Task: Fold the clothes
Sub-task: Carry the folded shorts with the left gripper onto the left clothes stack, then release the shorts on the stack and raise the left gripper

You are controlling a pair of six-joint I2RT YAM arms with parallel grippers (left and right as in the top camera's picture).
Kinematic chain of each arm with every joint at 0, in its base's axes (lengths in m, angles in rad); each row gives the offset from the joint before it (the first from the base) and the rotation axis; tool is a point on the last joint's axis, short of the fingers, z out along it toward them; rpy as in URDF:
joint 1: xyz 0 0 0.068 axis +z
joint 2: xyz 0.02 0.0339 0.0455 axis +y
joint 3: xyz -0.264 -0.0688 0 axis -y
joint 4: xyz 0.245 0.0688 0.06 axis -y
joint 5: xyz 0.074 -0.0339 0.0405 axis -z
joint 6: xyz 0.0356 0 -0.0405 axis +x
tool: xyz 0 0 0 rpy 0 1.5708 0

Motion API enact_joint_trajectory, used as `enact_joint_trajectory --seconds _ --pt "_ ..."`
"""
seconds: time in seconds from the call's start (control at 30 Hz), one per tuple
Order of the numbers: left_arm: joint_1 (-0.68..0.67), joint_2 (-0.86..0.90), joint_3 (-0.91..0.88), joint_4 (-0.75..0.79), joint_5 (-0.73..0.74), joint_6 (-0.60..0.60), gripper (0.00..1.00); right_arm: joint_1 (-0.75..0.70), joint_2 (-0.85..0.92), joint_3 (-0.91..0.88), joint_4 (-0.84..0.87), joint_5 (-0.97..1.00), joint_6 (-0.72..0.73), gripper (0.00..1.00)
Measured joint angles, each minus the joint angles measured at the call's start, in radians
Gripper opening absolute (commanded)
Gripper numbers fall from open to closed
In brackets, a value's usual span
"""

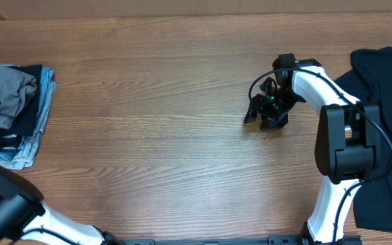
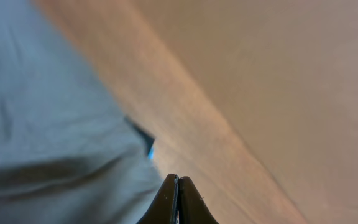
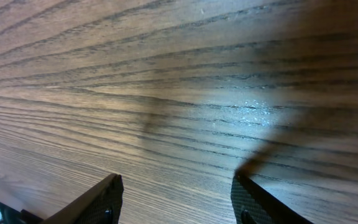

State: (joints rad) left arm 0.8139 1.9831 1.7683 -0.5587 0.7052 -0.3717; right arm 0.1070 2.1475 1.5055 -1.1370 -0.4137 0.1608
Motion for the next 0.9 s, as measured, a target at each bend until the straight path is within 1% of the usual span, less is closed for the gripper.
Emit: enact_joint_trajectory --seconds 0.1,0.17,0.23,0.37,0.53,0.63,0.67,0.7,0.73,0.8,0.83,0.9 --pt "0.007 0.101 0.000 -0.053 0.030 -0.006 0.04 0.000 0.000 0.000 0.002 0.000 0.000 0.61" --pt "0.018 0.183 0.001 -0.125 0.057 -0.006 0.04 0.000 0.000 0.000 0.005 0.000 -0.001 0.61" --pt "0.029 0.224 -0.001 -0.145 0.080 -0.004 0.04 0.000 0.000 0.000 0.006 0.000 0.000 0.61" --pt "0.065 0.229 -0.057 -0.106 0.137 0.013 0.04 0.000 0.000 0.000 0.011 -0.001 0.000 0.62" --pt "0.090 0.225 -0.075 -0.095 0.230 0.028 0.04 0.000 0.000 0.000 0.013 -0.001 0.000 0.62" --pt "0.098 0.182 -0.108 -0.046 0.256 0.011 0.04 0.000 0.000 0.000 0.013 -0.001 0.001 0.62" --pt "0.099 0.159 -0.116 -0.031 0.256 -0.002 0.09 0.000 0.000 0.000 0.013 -0.002 0.001 0.62" --pt "0.101 0.109 -0.130 0.017 0.253 -0.026 0.22 0.000 0.000 0.000 0.013 -0.002 0.001 0.62" --pt "0.104 0.065 -0.134 0.055 0.251 -0.040 0.22 0.000 0.000 0.000 0.013 -0.002 0.002 0.62" --pt "0.108 -0.039 -0.133 0.140 0.249 -0.063 0.06 0.000 0.000 0.000 0.014 -0.002 0.003 0.62" --pt "0.109 -0.087 -0.131 0.183 0.249 -0.074 0.04 0.000 0.000 0.000 0.014 -0.002 0.003 0.62" --pt "0.110 -0.129 -0.120 0.193 0.213 -0.105 0.04 0.000 0.000 0.000 0.013 -0.002 0.003 0.62"
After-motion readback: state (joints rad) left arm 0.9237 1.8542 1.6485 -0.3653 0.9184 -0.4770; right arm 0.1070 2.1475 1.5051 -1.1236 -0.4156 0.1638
